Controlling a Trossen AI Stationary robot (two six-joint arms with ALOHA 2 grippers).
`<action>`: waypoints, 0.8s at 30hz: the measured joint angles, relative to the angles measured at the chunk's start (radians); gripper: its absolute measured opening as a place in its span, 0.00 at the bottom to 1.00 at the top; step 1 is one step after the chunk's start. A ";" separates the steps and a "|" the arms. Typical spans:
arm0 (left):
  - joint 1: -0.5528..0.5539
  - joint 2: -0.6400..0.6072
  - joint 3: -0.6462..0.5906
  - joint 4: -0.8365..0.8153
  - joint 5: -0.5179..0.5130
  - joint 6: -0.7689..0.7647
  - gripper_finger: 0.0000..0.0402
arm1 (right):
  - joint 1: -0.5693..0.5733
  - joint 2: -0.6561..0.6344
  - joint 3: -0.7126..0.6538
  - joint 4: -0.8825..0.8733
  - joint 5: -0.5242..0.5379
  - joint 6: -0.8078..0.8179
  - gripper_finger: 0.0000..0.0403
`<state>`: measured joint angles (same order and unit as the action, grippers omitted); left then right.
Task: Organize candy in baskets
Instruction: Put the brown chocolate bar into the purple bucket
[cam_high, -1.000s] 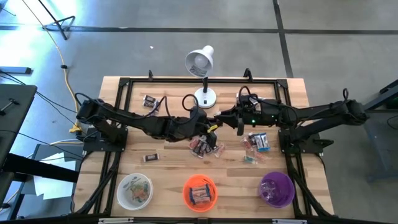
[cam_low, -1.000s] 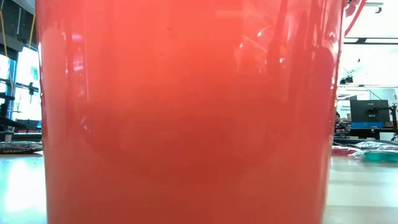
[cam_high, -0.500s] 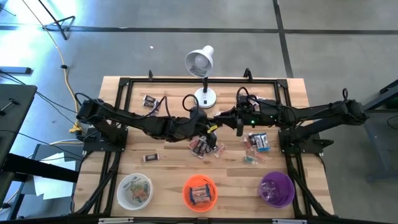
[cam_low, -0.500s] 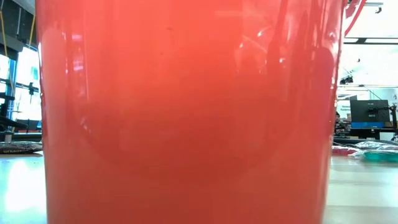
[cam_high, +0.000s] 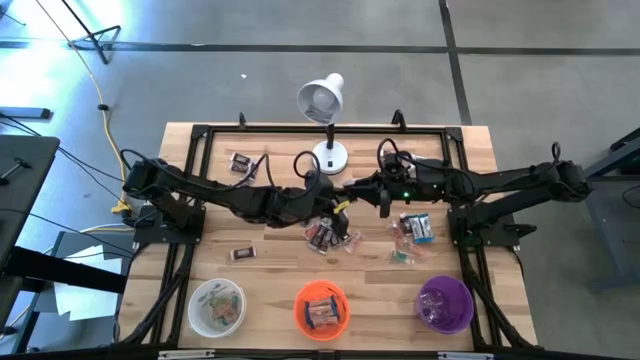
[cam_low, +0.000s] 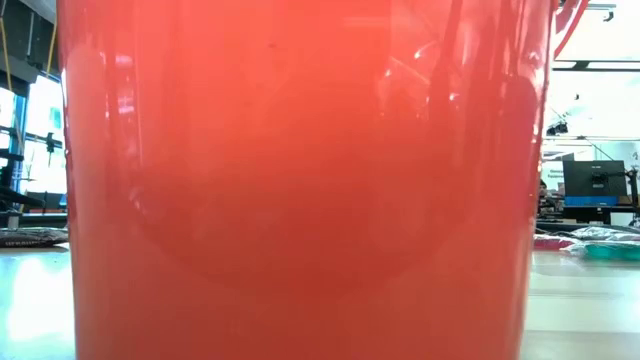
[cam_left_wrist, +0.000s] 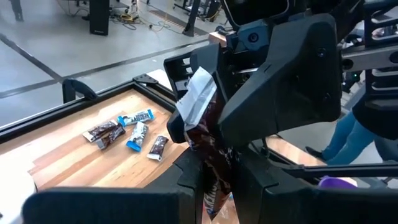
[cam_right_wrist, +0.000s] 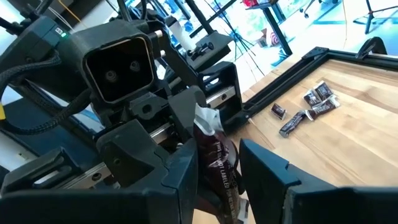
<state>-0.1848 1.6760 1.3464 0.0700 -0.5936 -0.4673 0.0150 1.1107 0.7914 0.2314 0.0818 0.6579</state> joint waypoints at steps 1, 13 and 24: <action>0.000 0.000 0.000 0.001 0.000 0.000 0.13 | -0.002 0.000 0.000 0.000 0.000 0.000 0.28; 0.000 0.000 0.000 0.001 -0.002 -0.003 0.13 | -0.003 0.000 0.000 0.012 -0.009 -0.009 0.14; 0.000 -0.002 0.000 0.003 -0.009 -0.011 0.13 | -0.003 0.002 0.000 0.023 -0.026 -0.027 0.02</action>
<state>-0.1844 1.6745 1.3464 0.0728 -0.6029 -0.4778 0.0120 1.1122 0.7910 0.2546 0.0555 0.6304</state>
